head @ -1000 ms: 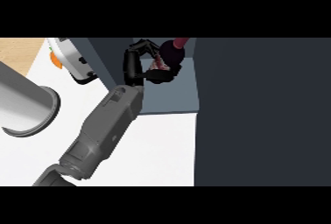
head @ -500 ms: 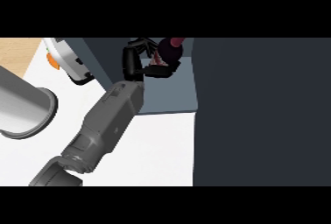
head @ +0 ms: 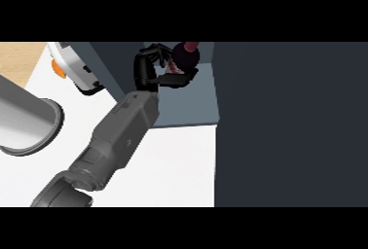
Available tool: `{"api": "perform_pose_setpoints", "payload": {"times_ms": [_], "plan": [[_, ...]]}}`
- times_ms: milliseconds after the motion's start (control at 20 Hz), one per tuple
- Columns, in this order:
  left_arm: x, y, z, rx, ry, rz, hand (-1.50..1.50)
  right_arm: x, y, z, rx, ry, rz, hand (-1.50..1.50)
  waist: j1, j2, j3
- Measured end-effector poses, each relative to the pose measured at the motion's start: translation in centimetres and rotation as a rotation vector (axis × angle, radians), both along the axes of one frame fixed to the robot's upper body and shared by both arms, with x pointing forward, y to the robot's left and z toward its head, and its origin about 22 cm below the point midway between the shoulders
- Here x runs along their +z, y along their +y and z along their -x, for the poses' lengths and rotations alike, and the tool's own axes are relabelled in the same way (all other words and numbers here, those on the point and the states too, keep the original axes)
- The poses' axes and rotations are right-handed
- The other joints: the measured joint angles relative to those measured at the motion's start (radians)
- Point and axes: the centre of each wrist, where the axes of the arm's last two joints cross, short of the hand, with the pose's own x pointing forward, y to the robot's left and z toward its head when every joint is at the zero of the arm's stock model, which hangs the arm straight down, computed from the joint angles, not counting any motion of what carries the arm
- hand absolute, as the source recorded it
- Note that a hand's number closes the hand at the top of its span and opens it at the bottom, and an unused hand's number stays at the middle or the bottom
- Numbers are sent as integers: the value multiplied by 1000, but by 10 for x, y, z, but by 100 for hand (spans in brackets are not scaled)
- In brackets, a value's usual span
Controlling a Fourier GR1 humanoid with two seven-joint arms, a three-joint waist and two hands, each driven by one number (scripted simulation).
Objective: Pick up the wine, place it into the cabinet and close the cabinet
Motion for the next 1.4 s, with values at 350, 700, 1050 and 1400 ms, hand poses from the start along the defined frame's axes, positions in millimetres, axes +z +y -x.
{"api": "perform_pose_setpoints", "payload": {"times_ms": [350, 700, 1050, 1400], "plan": [[-6, 2, 1, 30, 33, -18, -150, -4, 1, 1, 16, -7, 2, -150, -6, 4, -1], [-9, 3, 1, 58, 62, -62, -150, -5, -3, 2, 3, -7, 11, -150, -8, 6, -2], [-19, 7, 6, 69, 72, -139, -150, -1, 1, -1, 10, -17, 1, -150, -10, 7, -1], [-24, 10, 8, 84, 48, -133, -150, -1, -4, -2, 1, -28, 17, -150, -16, 9, 0]]}}
